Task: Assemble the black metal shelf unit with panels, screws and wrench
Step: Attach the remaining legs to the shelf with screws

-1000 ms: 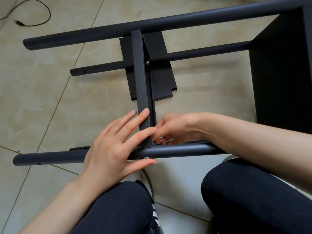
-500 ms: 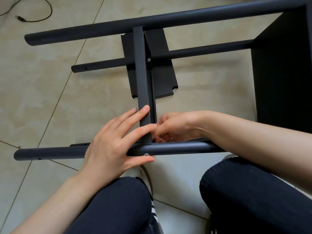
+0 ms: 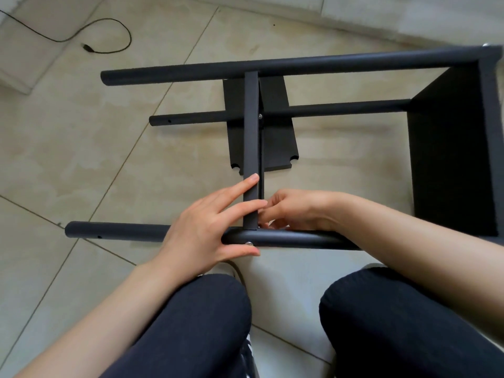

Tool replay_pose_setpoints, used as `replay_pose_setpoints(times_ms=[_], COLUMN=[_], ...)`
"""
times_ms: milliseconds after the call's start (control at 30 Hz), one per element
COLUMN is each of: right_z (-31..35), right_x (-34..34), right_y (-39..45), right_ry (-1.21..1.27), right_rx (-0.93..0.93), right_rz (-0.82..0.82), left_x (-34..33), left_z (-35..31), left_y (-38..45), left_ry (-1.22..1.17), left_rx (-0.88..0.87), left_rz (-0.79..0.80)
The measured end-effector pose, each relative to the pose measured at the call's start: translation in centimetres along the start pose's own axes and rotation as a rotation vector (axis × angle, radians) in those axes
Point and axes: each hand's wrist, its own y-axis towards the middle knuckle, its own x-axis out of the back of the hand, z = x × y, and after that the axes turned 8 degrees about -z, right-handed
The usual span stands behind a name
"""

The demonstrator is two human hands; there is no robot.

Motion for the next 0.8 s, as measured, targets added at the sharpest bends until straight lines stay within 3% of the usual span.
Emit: replay_pose_setpoints(times_ms=[267, 433, 667, 733, 800], right_z=[1.0, 1.6, 1.3, 1.1, 1.0], right_x=[-0.5, -1.3, -1.7, -2.0, -2.2], right_y=[-1.5, -3.8, -7.1, -7.4, -7.6], right_ry=[-0.077, -0.308, -0.480, -0.501, -0.532], right_rx=[-0.057, 0.129, 0.253, 0.255, 0.248], right_rz=[-0.121, -0.309, -0.334, -0.376, -0.419], left_x=[0.4, 1.2, 2.0, 1.7, 1.1], left_z=[-2.0, -3.4, -6.3, -6.6, -6.6], left_y=[-0.7, -2.3, -4.5, -4.8, -4.9], left_ry=[-0.007, -0.141, -0.546, -0.622, -0.745], left_rx=[0.096, 0.309, 0.904, 1.068, 1.269], left_rz=[-0.037, -0.191, -0.595, -0.599, -0.495])
